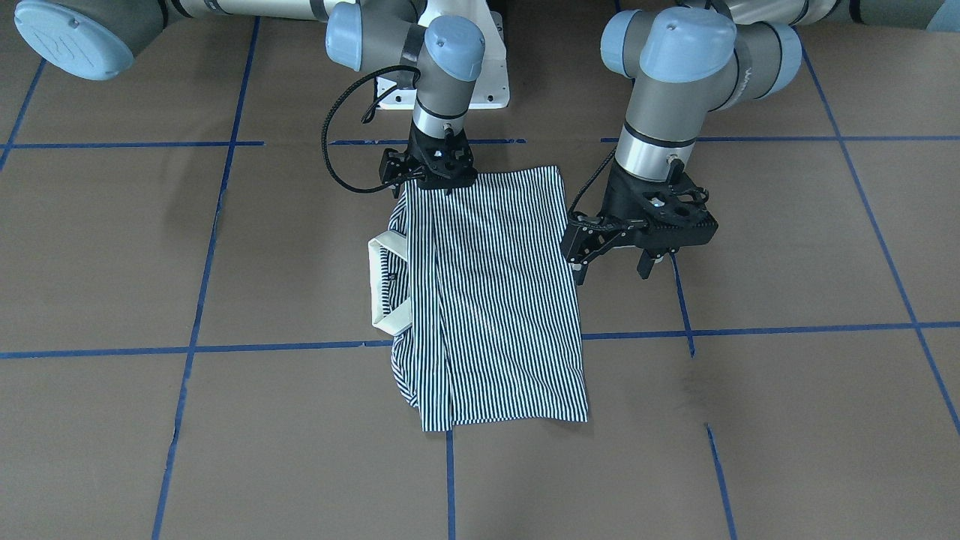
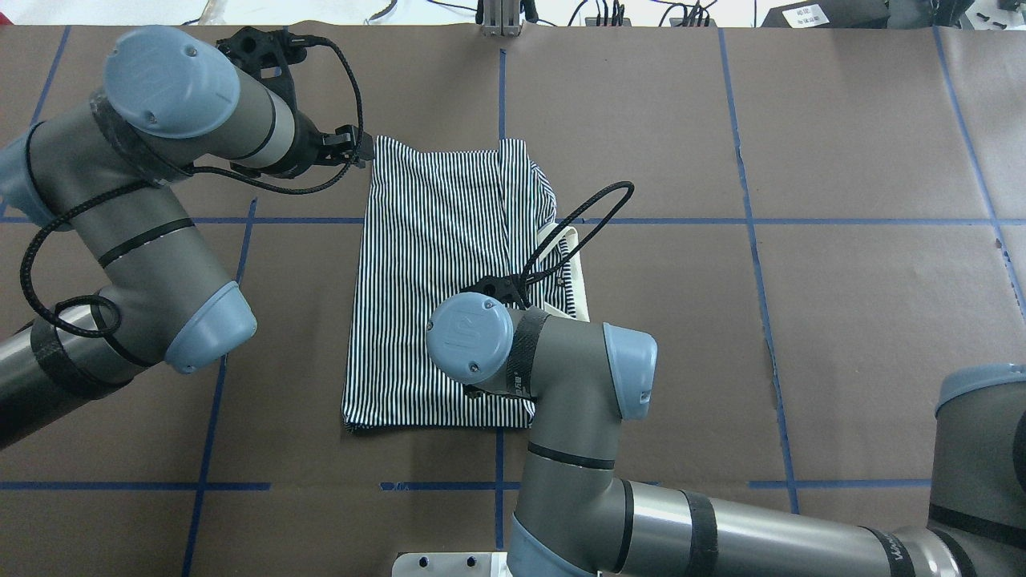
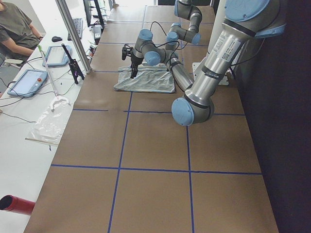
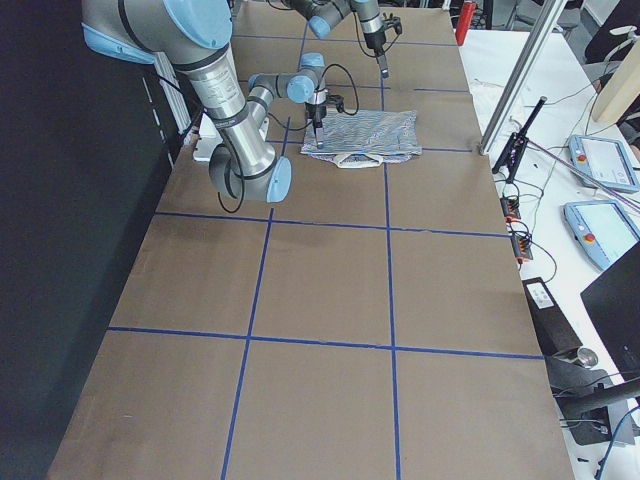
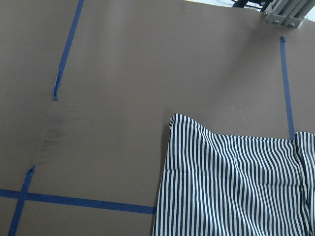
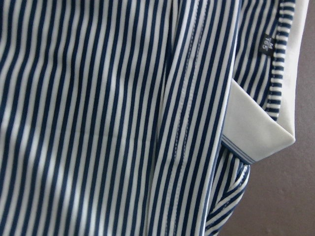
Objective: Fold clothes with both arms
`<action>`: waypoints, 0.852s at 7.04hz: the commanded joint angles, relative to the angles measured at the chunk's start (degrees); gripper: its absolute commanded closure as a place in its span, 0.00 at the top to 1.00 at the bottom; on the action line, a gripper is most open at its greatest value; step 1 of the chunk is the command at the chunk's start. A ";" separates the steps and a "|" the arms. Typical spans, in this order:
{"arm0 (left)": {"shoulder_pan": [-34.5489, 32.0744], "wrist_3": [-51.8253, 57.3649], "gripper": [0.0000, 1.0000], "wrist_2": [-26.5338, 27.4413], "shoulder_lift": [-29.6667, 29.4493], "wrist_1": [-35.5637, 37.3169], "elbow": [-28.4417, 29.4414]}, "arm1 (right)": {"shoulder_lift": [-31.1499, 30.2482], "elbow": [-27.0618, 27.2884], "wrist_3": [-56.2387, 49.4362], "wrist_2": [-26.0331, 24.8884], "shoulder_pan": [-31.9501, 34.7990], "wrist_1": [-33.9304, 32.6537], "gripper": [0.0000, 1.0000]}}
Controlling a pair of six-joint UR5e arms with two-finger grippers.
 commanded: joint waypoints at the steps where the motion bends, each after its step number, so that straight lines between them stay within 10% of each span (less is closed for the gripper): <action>1: 0.00 0.00 1.00 -0.01 0.04 0.00 0.02 | -1.20 -0.35 -0.70 0.05 -0.64 -1.41 1.00; 6: 0.00 0.00 1.00 -0.01 0.13 -0.35 0.54 | -1.29 1.40 -1.75 1.46 -0.65 -5.10 1.00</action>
